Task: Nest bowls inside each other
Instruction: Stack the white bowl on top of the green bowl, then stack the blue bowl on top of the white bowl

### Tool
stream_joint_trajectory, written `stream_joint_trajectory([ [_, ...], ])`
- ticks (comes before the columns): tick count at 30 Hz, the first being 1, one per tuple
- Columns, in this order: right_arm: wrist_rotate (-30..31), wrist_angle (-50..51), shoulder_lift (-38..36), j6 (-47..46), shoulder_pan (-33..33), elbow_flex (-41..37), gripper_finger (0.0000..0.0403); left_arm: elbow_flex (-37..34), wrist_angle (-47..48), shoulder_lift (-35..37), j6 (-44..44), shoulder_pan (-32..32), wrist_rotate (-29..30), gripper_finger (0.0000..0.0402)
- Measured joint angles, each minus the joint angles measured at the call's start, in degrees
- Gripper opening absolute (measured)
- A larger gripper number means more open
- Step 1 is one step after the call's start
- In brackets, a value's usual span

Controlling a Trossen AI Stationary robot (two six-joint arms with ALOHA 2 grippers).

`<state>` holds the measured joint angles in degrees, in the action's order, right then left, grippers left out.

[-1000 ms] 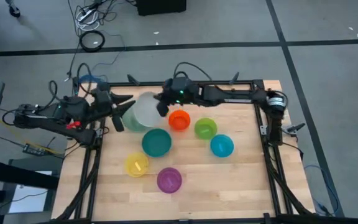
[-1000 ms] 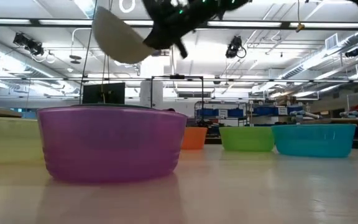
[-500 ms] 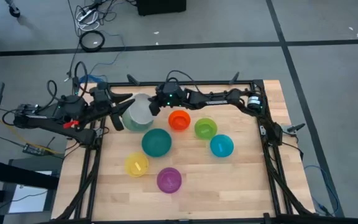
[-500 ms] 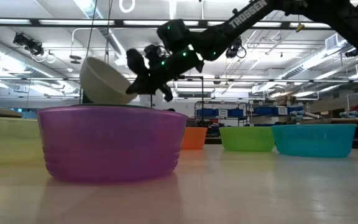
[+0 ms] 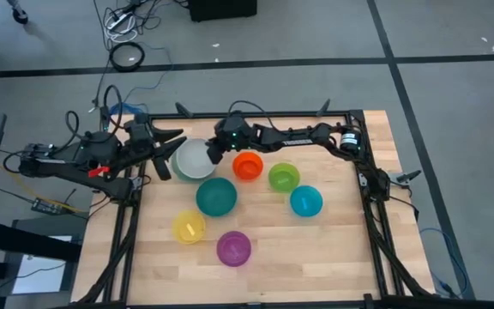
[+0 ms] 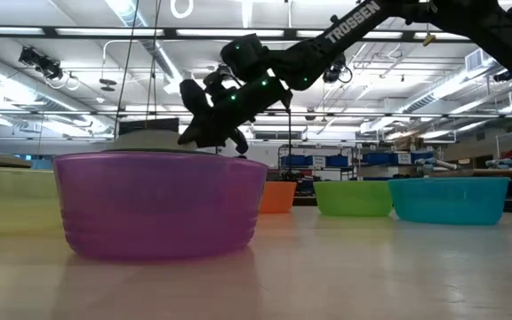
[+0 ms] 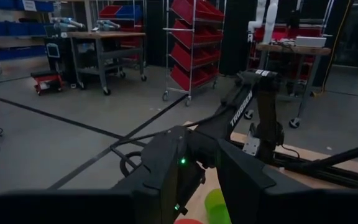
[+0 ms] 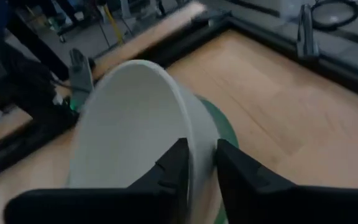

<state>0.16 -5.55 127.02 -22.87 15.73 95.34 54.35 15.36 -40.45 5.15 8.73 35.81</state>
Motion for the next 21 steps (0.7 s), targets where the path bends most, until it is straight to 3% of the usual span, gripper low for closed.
stream_joint_trajectory([
  [10, -1.1, 6.1, -3.5, 2.9, -0.4, 0.0, 0.0105, 0.0, 1.3, 0.0, 0.3, 0.0, 0.1, 0.0117],
  [21, 0.4, 38.9, -12.5, 6.5, -5.6, 0.0, 0.0111, 0.0, 6.5, 0.0, 3.0, 0.0, 0.1, 0.0117],
])
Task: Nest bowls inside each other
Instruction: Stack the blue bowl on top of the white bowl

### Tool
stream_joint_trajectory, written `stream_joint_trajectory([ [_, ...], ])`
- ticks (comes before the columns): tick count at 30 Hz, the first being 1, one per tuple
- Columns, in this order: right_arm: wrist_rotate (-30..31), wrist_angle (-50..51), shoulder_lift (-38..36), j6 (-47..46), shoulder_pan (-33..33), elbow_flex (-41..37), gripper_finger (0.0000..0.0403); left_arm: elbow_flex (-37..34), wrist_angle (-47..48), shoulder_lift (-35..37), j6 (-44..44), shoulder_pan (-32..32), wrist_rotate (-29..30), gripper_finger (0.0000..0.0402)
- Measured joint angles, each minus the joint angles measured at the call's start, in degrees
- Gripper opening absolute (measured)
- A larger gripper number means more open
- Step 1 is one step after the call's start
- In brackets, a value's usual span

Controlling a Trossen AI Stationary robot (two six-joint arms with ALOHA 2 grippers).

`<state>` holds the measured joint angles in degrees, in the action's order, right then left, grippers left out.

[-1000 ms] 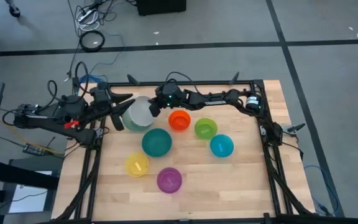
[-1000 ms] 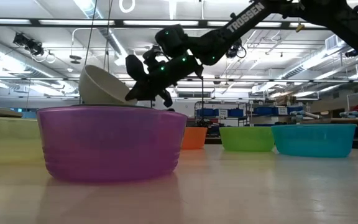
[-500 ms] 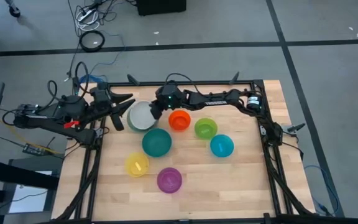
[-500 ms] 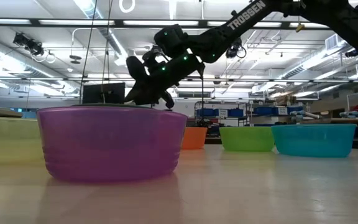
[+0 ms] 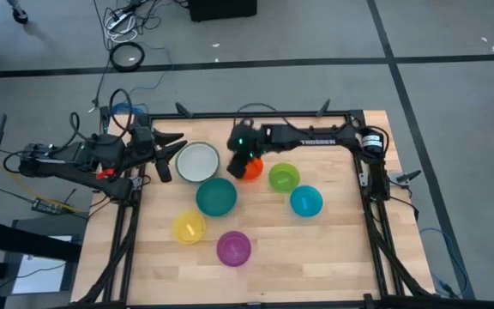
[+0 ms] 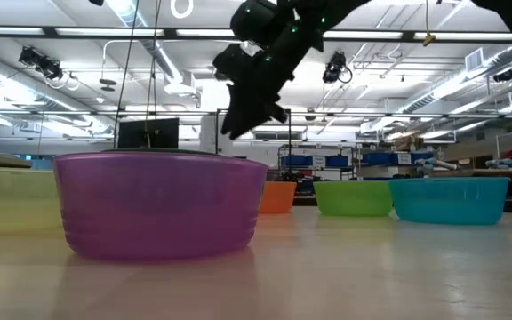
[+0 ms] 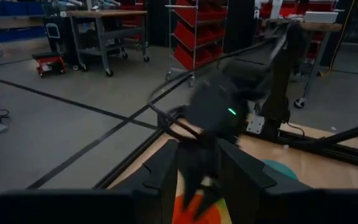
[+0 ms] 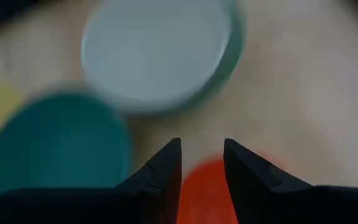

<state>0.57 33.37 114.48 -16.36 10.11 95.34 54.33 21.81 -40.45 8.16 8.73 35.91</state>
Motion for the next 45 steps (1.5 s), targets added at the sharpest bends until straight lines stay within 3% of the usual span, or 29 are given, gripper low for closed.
stream_joint_trajectory([
  [4, 0.4, 4.2, 0.5, -1.2, -4.3, -0.1, 0.0123, 0.0, 0.7, 0.0, 0.0, 0.0, 0.0, 0.0117],
  [10, 7.8, 2.6, 0.7, -3.6, -9.0, -0.1, 0.0148, 0.0, 0.8, 0.0, 0.1, 0.0, 0.0, 0.0117],
  [37, 12.3, 0.2, 0.8, -16.5, -12.4, -1.9, 0.0156, 0.0, 5.0, 0.0, 3.4, 0.0, -0.1, 0.0117],
  [45, 12.7, 1.2, 4.1, -18.4, -13.2, -2.0, 0.0159, 0.0, 5.3, 0.0, 3.9, 0.0, -0.1, 0.0117],
])
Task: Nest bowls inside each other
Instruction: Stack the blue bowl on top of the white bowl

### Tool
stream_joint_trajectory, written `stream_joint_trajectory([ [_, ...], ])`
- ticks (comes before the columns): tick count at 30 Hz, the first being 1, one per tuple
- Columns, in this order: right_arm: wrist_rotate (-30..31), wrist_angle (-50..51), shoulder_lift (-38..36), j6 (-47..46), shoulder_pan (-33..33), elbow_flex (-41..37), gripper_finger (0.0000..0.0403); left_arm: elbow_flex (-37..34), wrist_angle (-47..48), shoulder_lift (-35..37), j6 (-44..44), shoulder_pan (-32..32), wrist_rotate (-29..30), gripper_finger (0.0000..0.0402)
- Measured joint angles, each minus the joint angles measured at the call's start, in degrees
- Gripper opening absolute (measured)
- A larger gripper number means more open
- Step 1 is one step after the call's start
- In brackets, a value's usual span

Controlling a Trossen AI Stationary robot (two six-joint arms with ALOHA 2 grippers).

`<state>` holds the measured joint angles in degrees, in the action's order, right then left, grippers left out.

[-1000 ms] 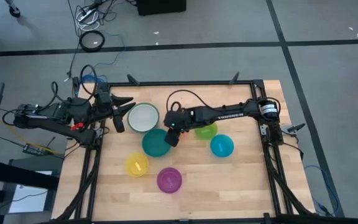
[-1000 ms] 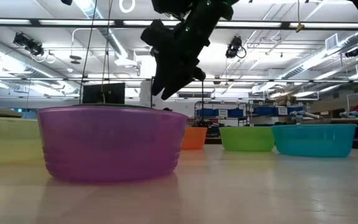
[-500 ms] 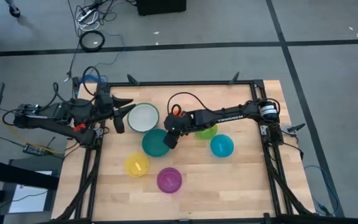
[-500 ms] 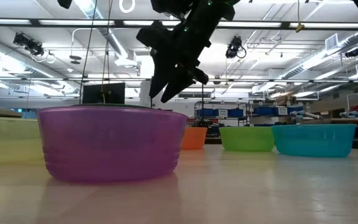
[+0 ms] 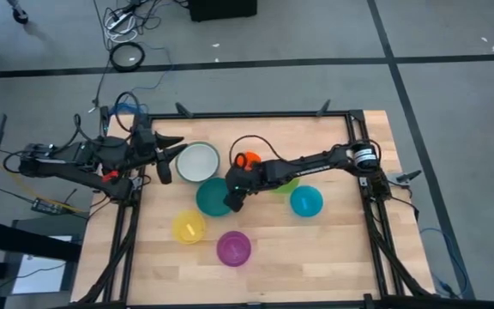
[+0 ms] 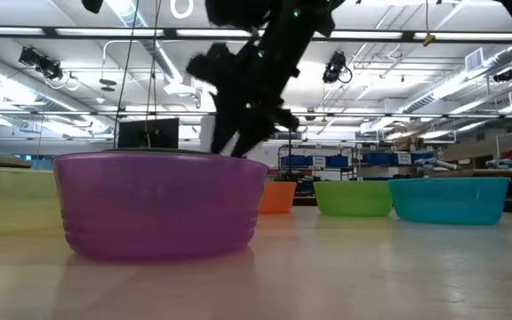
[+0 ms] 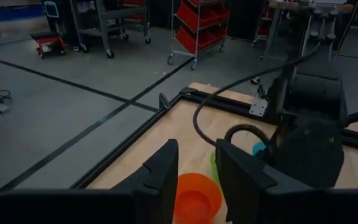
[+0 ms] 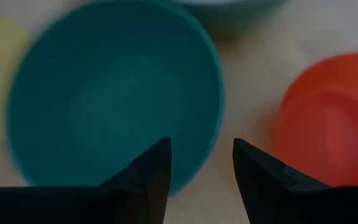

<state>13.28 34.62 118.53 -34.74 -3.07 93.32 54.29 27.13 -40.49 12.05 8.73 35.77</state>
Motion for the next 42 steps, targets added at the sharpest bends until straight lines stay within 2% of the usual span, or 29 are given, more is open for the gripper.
stream_joint_trajectory([
  [13, -1.0, -2.6, 5.9, -0.3, 0.2, 0.0, 0.0151, 0.0, 1.7, -0.3, 0.2, 0.0, 0.0, 0.0117],
  [16, -1.0, -4.0, 6.0, -0.3, 0.3, 0.1, 0.0109, 0.0, 1.8, -0.5, 0.2, 0.0, 0.0, 0.0117],
  [19, -1.1, -3.7, 5.8, 0.5, 0.3, 0.3, 0.0034, 0.0, 1.8, -0.7, 0.2, 0.0, 0.0, 0.0117],
  [21, -1.5, -3.6, 5.3, 1.6, 0.3, 1.4, 0.0012, 0.0, 1.8, -0.8, 0.2, 0.0, 0.0, 0.0117],
  [26, -1.2, -2.7, 4.3, 6.2, 0.2, 8.3, 0.0004, 0.0, 1.2, -0.8, 0.2, 0.0, 0.0, 0.0117],
  [31, 2.0, -4.6, 3.9, 12.8, 2.6, 17.7, 0.0002, 0.0, -1.5, -0.8, 0.2, 0.0, 0.0, 0.0117],
  [37, 1.9, -8.2, 4.1, 14.9, 7.5, 18.1, 0.0001, 0.0, -6.4, -0.7, 0.2, 0.0, 0.0, 0.0117],
  [42, 1.3, -15.0, 4.2, 15.5, 10.5, 14.6, 0.0001, 0.0, -9.8, -0.7, -1.1, 0.0, 0.0, 0.0117],
])
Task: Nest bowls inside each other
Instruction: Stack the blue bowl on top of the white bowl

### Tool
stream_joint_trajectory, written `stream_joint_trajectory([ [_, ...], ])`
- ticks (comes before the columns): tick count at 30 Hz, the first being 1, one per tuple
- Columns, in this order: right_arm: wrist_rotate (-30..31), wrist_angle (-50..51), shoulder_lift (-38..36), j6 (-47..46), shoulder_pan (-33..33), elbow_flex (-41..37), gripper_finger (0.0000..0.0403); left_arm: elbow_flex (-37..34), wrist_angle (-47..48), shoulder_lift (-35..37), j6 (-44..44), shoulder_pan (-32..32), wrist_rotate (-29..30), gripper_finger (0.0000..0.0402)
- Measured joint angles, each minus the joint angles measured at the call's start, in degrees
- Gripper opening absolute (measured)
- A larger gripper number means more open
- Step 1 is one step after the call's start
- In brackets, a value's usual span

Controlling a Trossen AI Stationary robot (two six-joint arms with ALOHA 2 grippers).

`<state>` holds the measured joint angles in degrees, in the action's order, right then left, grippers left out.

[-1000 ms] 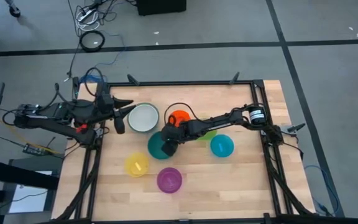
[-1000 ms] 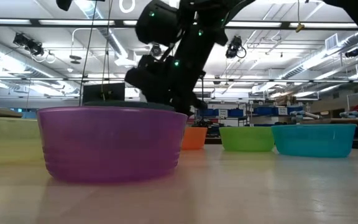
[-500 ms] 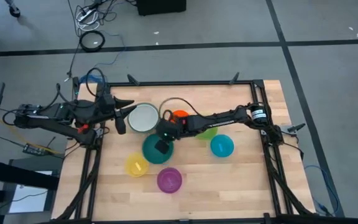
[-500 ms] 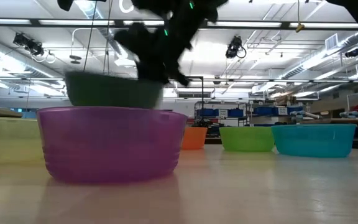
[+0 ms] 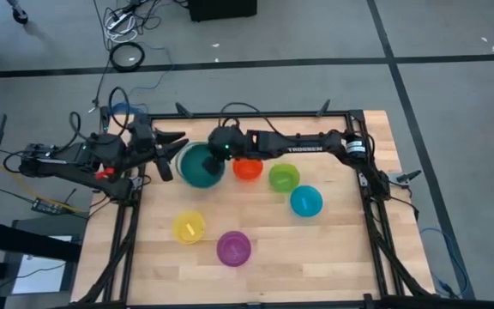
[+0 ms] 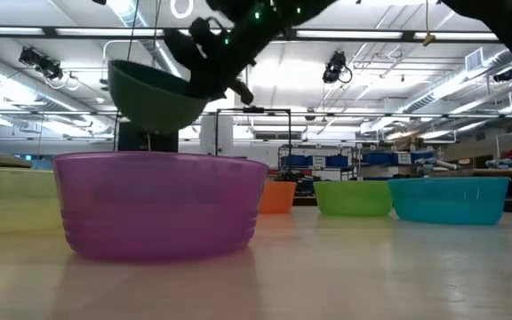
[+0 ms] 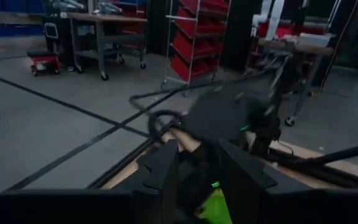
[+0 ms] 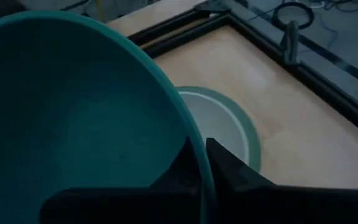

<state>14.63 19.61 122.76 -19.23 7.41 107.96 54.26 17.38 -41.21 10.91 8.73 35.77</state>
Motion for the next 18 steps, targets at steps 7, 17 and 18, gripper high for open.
stream_joint_trajectory([
  [7, -2.4, -11.0, 0.0, -0.6, 3.0, -5.5, 0.0000, 0.0, -1.3, 0.0, -0.2, 0.0, 0.0, 0.0117],
  [17, -4.0, -19.4, 0.1, -2.3, 3.7, -9.8, 0.0000, 0.0, -1.2, 0.0, -0.4, 0.0, 0.0, 0.0117],
  [18, -3.9, -19.8, 0.0, -2.7, 3.7, -10.0, 0.0000, 0.0, -1.2, 0.0, -0.4, 0.0, 0.0, 0.0117],
])
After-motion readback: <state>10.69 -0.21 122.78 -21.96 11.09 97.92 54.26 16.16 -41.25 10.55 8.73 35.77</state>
